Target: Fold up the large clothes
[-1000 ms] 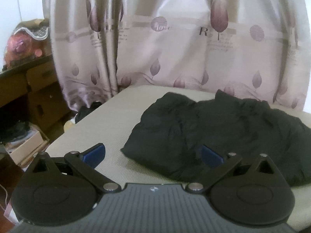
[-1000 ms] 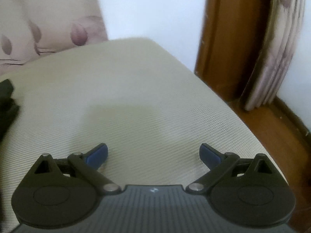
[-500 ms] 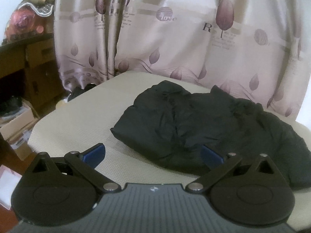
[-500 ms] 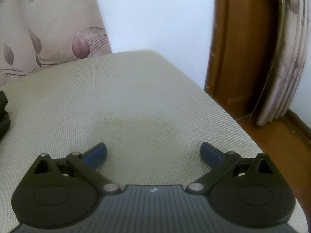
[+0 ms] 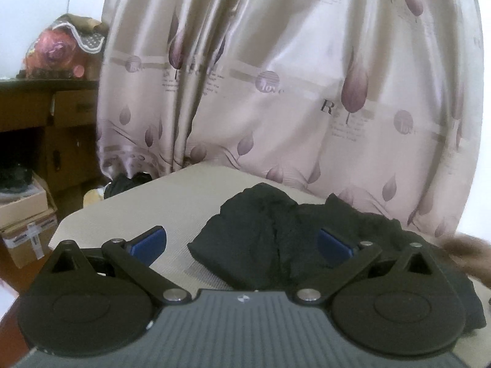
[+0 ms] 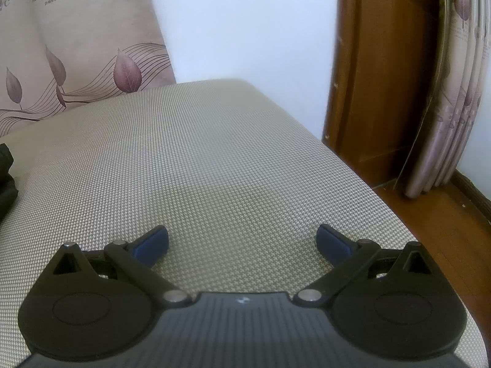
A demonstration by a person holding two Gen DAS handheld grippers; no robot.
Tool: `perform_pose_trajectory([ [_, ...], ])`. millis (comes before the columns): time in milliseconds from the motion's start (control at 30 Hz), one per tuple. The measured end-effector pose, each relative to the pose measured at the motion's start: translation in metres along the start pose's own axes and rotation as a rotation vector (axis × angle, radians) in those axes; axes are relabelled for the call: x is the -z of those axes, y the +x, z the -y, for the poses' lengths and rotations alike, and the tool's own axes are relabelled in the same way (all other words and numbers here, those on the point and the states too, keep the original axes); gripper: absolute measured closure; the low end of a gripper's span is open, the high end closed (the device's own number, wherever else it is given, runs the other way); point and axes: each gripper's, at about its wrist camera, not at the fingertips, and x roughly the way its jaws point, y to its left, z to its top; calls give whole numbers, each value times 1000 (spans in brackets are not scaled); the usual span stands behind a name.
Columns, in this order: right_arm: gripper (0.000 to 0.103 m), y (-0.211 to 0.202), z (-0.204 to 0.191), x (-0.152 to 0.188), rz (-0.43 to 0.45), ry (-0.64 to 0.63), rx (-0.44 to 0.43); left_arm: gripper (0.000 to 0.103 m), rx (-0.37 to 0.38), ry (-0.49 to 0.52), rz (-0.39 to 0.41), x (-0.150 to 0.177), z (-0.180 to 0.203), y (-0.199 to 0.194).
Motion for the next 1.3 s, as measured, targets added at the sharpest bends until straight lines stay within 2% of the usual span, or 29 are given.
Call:
perform_pose_trajectory([
  [133, 0, 0, -1, 0, 0, 3, 3, 0, -29, 61, -3, -1, -3, -1],
  [267, 0, 0, -1, 0, 1, 4, 4, 0, -86, 106, 43, -1, -12, -3],
  [533, 0, 0, -2, 1, 2, 7, 6, 0, -94, 91, 26, -8, -25, -1],
  [700, 0, 0, -1, 1, 3, 7, 7, 0, -72, -14, 155, -31, -39, -46],
  [767, 0, -1, -2, 1, 3, 7, 7, 0, -71, -15, 195, -43, -41, -61],
  [900, 0, -1, -2, 1, 3, 7, 7, 0, -49, 46, 173, -56, -32, -64],
  [1067, 0, -1, -1, 1, 3, 8, 7, 0, -6, 0, 117, -44, -25, -53],
  [1200, 0, -1, -1, 0, 3, 7, 7, 0, 28, -71, 25, -36, -18, -41],
  [1267, 0, -1, -2, 0, 3, 8, 7, 0, 27, -67, -7, -37, -21, -40],
  [1300, 0, -1, -2, 0, 3, 8, 7, 0, 26, -54, 7, -37, -25, -44],
])
